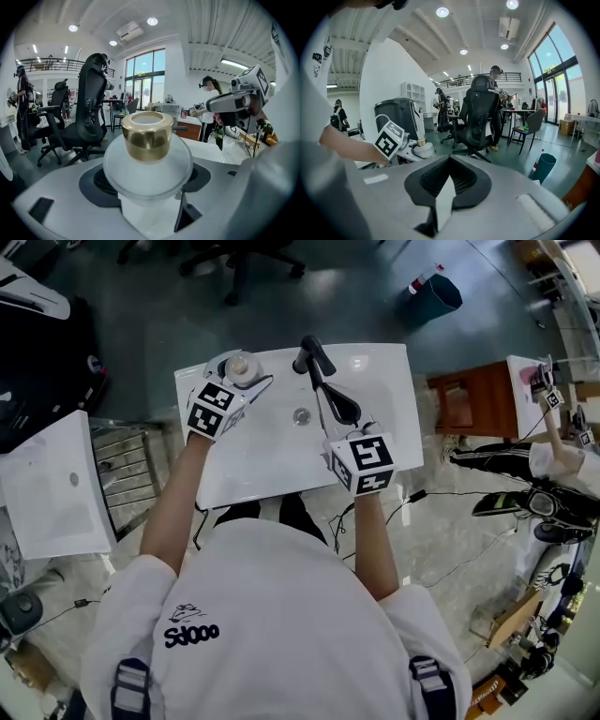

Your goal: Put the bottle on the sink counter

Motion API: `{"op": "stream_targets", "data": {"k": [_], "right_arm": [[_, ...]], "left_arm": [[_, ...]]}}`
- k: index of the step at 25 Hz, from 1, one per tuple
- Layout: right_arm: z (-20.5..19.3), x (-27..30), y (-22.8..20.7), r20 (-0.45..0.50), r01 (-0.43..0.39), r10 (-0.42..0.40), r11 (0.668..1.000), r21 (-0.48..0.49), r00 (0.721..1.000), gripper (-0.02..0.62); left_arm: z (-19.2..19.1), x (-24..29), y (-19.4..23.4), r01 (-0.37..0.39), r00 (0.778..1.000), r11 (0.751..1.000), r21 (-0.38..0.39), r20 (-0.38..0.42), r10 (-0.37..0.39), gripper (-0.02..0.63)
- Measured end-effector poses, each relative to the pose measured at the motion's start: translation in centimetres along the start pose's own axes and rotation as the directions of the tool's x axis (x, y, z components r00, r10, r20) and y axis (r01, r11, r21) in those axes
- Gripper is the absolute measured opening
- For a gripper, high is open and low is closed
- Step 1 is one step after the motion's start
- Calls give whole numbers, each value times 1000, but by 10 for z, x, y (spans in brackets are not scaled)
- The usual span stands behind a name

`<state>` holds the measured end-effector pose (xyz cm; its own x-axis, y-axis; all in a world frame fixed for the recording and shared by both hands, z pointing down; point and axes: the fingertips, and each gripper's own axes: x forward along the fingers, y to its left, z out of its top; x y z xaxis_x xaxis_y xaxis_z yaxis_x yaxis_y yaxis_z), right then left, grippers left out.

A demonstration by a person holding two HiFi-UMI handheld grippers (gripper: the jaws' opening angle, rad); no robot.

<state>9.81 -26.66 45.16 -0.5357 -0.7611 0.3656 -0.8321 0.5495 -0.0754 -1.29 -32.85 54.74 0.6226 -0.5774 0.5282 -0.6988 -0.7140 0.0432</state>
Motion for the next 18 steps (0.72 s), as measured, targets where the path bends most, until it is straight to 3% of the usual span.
{"op": "stream_targets", "data": {"k": [8,18], "right_arm": [[-17,9,-8,-40,-14,15,999,30,999,11],[-34,8,-20,-79,-8,15,997,81,997,10]], "left_arm": [[-35,40,1,35,998,999,-18,-54,-36,341],[-80,86,9,25,991,998,-63,-130,-34,341]]}}
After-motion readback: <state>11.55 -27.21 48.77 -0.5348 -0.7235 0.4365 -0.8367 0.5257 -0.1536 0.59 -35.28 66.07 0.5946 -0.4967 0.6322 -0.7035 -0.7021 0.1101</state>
